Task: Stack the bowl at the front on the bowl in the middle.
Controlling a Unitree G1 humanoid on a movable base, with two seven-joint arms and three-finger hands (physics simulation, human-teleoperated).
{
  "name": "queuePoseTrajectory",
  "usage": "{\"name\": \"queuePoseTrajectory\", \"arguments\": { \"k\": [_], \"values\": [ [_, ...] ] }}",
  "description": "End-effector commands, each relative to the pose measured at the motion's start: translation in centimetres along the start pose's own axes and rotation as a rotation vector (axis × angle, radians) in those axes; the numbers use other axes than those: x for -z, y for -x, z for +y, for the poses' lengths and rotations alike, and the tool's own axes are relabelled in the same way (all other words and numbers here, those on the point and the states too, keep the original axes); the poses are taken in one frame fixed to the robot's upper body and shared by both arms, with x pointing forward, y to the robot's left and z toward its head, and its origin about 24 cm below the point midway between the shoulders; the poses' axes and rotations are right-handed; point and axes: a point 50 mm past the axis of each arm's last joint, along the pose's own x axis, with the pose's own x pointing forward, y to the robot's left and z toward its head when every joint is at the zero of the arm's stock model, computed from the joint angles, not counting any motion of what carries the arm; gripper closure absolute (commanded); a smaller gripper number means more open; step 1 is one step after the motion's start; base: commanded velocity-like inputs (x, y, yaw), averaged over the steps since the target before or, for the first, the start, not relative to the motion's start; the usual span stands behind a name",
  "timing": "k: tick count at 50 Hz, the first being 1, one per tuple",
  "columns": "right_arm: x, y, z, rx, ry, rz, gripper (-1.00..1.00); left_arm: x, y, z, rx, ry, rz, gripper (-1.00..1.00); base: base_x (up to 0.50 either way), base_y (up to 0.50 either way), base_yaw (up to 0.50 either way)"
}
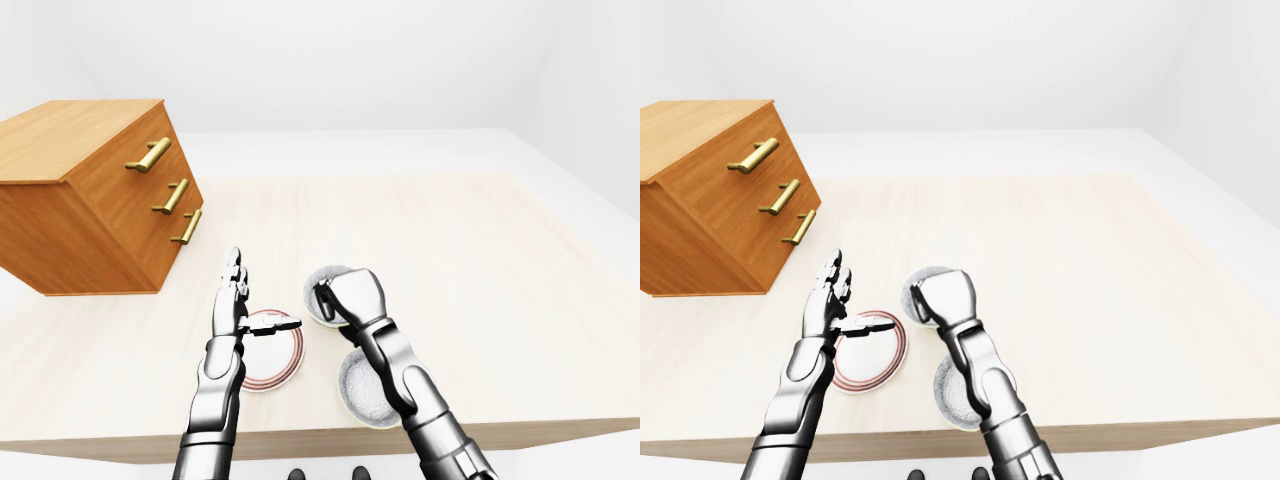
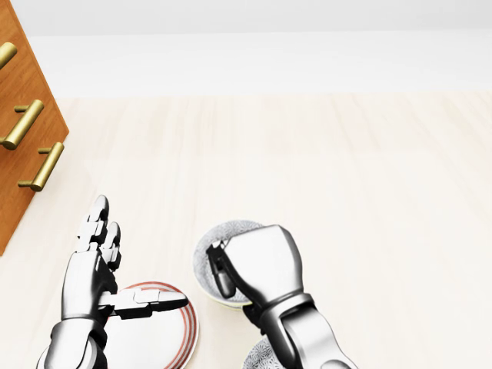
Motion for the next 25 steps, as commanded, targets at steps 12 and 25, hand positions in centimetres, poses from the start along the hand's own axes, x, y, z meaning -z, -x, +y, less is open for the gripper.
{"name": "queuePoseTrajectory", "arguments": {
  "k": [12,25],
  "values": [
    [0.28,-0.28,0.01,0.04,0.042,0.003,1.0,-0.05,0.07,-0.03,0.0,-0.001,0.0,-1.0,0.0,0.0,0.0],
    [0.32,-0.24,0.2,0.033,0.044,0.003,1.0,-0.04,0.02,0.01,-0.001,0.0,0.0,-1.0,0.0,0.0,0.0]
  ]
}}
